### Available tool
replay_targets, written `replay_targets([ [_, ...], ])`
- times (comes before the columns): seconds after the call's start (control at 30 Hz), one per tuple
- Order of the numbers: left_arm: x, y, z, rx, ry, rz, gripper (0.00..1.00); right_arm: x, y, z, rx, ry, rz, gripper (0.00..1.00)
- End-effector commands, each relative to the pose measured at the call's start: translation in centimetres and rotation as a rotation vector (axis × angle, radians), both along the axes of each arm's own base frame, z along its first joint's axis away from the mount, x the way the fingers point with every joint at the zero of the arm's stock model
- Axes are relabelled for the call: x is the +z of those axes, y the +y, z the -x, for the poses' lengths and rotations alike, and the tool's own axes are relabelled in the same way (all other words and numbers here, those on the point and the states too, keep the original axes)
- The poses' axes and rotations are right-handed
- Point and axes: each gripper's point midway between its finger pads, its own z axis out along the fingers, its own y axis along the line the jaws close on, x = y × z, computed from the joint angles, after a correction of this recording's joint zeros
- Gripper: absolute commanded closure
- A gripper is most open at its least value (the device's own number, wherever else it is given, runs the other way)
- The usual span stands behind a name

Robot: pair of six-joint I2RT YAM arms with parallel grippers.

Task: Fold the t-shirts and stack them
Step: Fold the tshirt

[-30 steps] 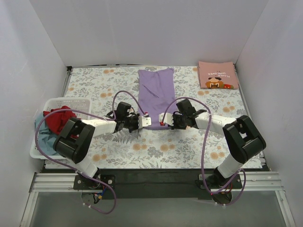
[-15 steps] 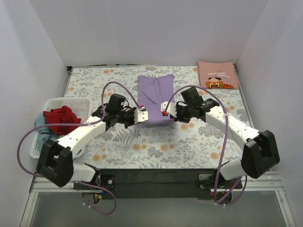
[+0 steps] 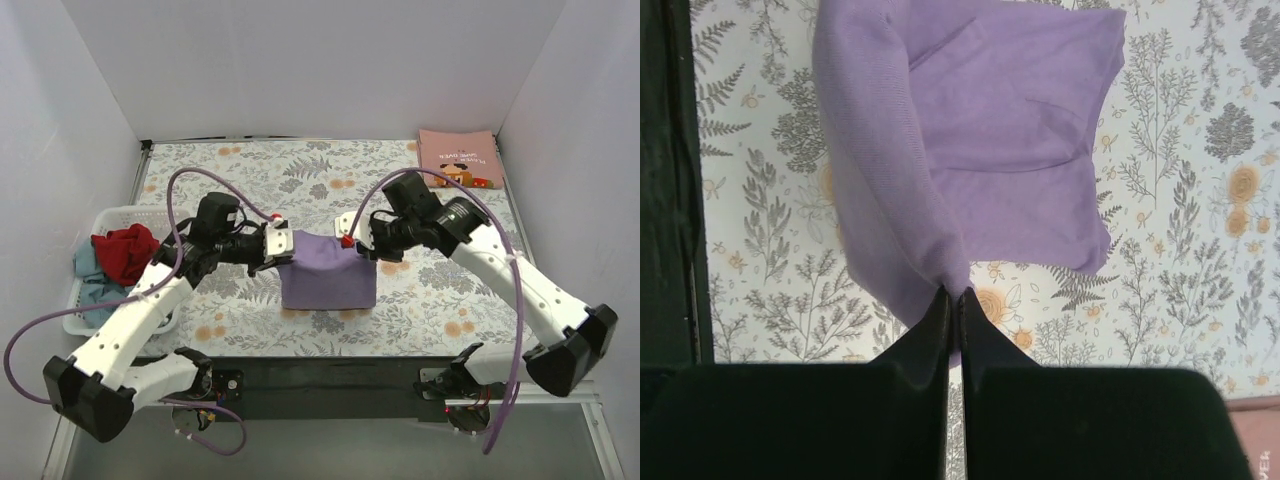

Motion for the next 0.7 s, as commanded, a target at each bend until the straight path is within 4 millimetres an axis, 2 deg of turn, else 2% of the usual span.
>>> replay_targets([
  [0.0,-1.9,0.2,-4.1,0.099,0.060,-0.040,1.00,-2.6,-0.1,-2.9,0.007,0.064,0.063,0.99],
  [0.03,-2.4,0.5,-5.5,0.126,0.066,-0.045,1.00,-2.7,-0.1,-3.9,0.009,0.061,0.063,0.99],
  [0.07,-3.5,0.3,-7.3,0.145,0.080,-0.048,1.00,-4.3,0.2,-4.9,0.012,0.100,0.085,0.99],
  [0.13,-4.0,0.6,-10.4,0.184,0.071,-0.041,1.00,-5.3,-0.3,-7.2,-0.002,0.111,0.097,0.99],
  [0.17,-4.5,0.6,-11.4,0.187,0.071,-0.045,1.00,-7.0,0.0,-8.2,0.002,0.144,0.109,0.99],
  [0.2,-6.6,0.4,-12.8,0.199,0.114,-0.065,1.00,-7.6,-0.4,-9.6,-0.012,0.146,0.103,0.99],
  [0.23,-6.8,0.5,-14.6,0.226,0.094,-0.060,1.00,-8.0,-0.4,-10.7,-0.020,0.147,0.093,0.99],
  [0.27,-8.0,0.3,-15.2,0.235,0.127,-0.072,1.00,-9.8,-0.3,-11.5,-0.031,0.184,0.098,0.99],
  [0.3,-10.4,0.1,-15.8,0.235,0.184,-0.094,1.00,-10.5,-0.2,-13.0,-0.048,0.169,0.086,0.99],
  [0.33,-11.2,0.1,-17.0,0.258,0.180,-0.097,1.00,-11.5,-0.2,-13.5,-0.061,0.183,0.092,0.99],
  [0.37,-12.1,0.1,-17.5,0.273,0.200,-0.100,1.00,-13.2,-0.2,-14.0,-0.069,0.213,0.112,0.99],
  [0.4,-12.8,0.1,-17.8,0.280,0.220,-0.101,1.00,-13.9,0.0,-14.6,-0.078,0.218,0.108,0.99],
  [0.43,-14.7,0.2,-18.2,0.290,0.242,-0.115,1.00,-14.6,0.1,-14.7,-0.100,0.246,0.107,0.99],
  [0.47,-15.4,0.2,-18.3,0.300,0.257,-0.120,1.00,-16.0,0.4,-14.5,-0.102,0.287,0.109,0.99],
  [0.53,-17.0,0.1,-18.1,0.308,0.305,-0.131,1.00,-17.2,0.6,-14.4,-0.122,0.320,0.104,0.99],
  [0.6,-18.1,0.4,-17.1,0.307,0.343,-0.142,1.00,-18.8,0.3,-13.4,-0.145,0.381,0.118,0.99],
  [0.63,-17.9,0.2,-16.6,0.298,0.340,-0.138,1.00,-19.2,0.2,-12.9,-0.152,0.396,0.120,0.99],
  [0.67,-18.9,0.5,-15.0,0.295,0.373,-0.157,1.00,-19.6,-0.1,-11.5,-0.159,0.433,0.126,0.99],
])
